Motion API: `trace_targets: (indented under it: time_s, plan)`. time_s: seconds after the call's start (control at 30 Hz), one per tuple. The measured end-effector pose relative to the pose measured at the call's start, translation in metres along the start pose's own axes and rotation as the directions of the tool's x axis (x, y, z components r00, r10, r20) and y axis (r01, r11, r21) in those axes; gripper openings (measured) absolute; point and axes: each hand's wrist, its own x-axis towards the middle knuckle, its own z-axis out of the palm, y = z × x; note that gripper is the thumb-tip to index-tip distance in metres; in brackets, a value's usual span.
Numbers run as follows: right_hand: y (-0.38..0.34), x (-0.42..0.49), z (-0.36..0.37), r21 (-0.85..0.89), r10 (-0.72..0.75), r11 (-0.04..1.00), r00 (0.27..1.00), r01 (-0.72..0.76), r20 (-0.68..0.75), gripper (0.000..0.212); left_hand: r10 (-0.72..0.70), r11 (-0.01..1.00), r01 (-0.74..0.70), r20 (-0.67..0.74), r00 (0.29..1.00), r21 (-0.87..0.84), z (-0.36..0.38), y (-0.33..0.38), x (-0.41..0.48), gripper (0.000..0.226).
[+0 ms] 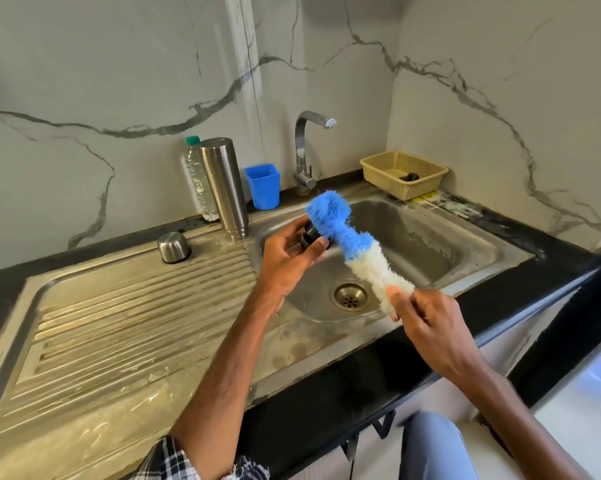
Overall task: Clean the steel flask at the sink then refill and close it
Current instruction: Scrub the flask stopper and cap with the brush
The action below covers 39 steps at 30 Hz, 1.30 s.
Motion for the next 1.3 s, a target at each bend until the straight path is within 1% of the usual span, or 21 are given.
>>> trace_targets:
  time_s: [0.07, 0.17, 0.3, 0.4, 0.5, 0.53, 0.63, 0.73, 0.83, 0.9, 0.97, 1.07, 1.13, 1.2, 1.3]
  plan:
    - [0.002, 0.004, -0.002, 0.007, 0.055, 0.998, 0.998, -0.055, -0.008, 0.047, 0.025, 0.999, -0.027, 0.034, 0.999, 0.047, 0.001, -0.001, -0.001, 0.049]
    - [0.003, 0.004, -0.005, 0.000, 0.012, 1.000, 1.000, -0.012, 0.007, 0.046, 0.012, 1.000, -0.013, 0.050, 0.999, 0.012, -0.001, -0.002, -0.001, 0.055]
    - [0.003, 0.006, -0.007, 0.000, 0.064, 0.998, 0.998, -0.064, 0.007, 0.045, 0.044, 0.994, -0.054, 0.108, 0.993, 0.093, -0.004, 0.000, 0.001, 0.062]
    - [0.004, 0.003, -0.010, 0.017, -0.018, 1.000, 1.000, 0.018, 0.006, 0.043, 0.039, 0.996, -0.047, 0.105, 0.994, 0.071, -0.005, 0.001, 0.001, 0.064]
    - [0.009, 0.005, -0.010, 0.016, 0.034, 0.999, 0.999, -0.034, 0.019, 0.045, 0.050, 0.987, -0.073, 0.159, 0.986, 0.142, -0.008, 0.000, -0.001, 0.063]
    - [0.011, 0.004, -0.010, 0.014, 0.029, 0.999, 0.999, -0.029, 0.015, 0.045, 0.048, 0.986, -0.073, 0.167, 0.985, 0.151, -0.008, -0.001, -0.001, 0.064]
    - [0.012, 0.003, -0.010, -0.018, -0.016, 1.000, 1.000, 0.016, 0.010, 0.045, 0.043, 0.992, -0.058, 0.137, 0.990, 0.110, -0.010, -0.003, 0.000, 0.065]
    - [0.015, 0.003, -0.010, -0.013, 0.051, 0.999, 0.999, -0.051, 0.010, 0.046, 0.053, 0.992, -0.070, 0.156, 0.986, 0.103, -0.010, -0.001, -0.001, 0.058]
    - [0.016, -0.004, -0.012, 0.022, 0.038, 0.999, 0.999, -0.039, 0.023, 0.045, 0.044, 0.999, -0.042, 0.124, 0.991, -0.018, -0.009, 0.001, -0.001, 0.050]
    - [0.017, -0.004, -0.014, 0.032, 0.060, 0.998, 0.998, -0.061, 0.025, 0.046, 0.017, 0.998, -0.011, 0.109, 0.994, -0.058, -0.008, 0.002, 0.001, 0.048]
    - [0.016, -0.008, -0.013, 0.047, 0.082, 0.995, 0.996, -0.084, 0.040, 0.046, -0.011, 0.996, 0.018, 0.082, 0.997, -0.084, -0.005, 0.000, 0.000, 0.050]
    - [0.014, -0.013, -0.009, 0.103, 0.070, 0.992, 0.996, -0.075, 0.056, 0.044, -0.035, 0.985, 0.043, 0.051, 0.998, -0.164, -0.003, 0.000, 0.001, 0.055]
    - [0.013, -0.014, -0.006, 0.115, 0.067, 0.991, 0.997, -0.071, 0.042, 0.045, -0.054, 0.984, 0.063, 0.059, 0.997, -0.169, -0.003, 0.001, -0.001, 0.054]
    - [0.012, -0.013, -0.006, 0.113, 0.064, 0.991, 0.998, -0.065, 0.014, 0.047, -0.070, 0.989, 0.081, 0.088, 0.994, -0.127, 0.000, 0.000, -0.003, 0.054]
    - [0.006, -0.008, -0.006, 0.054, 0.079, 0.995, 0.997, -0.080, 0.010, 0.047, -0.060, 0.992, 0.069, 0.086, 0.994, -0.105, 0.002, 0.001, -0.004, 0.054]
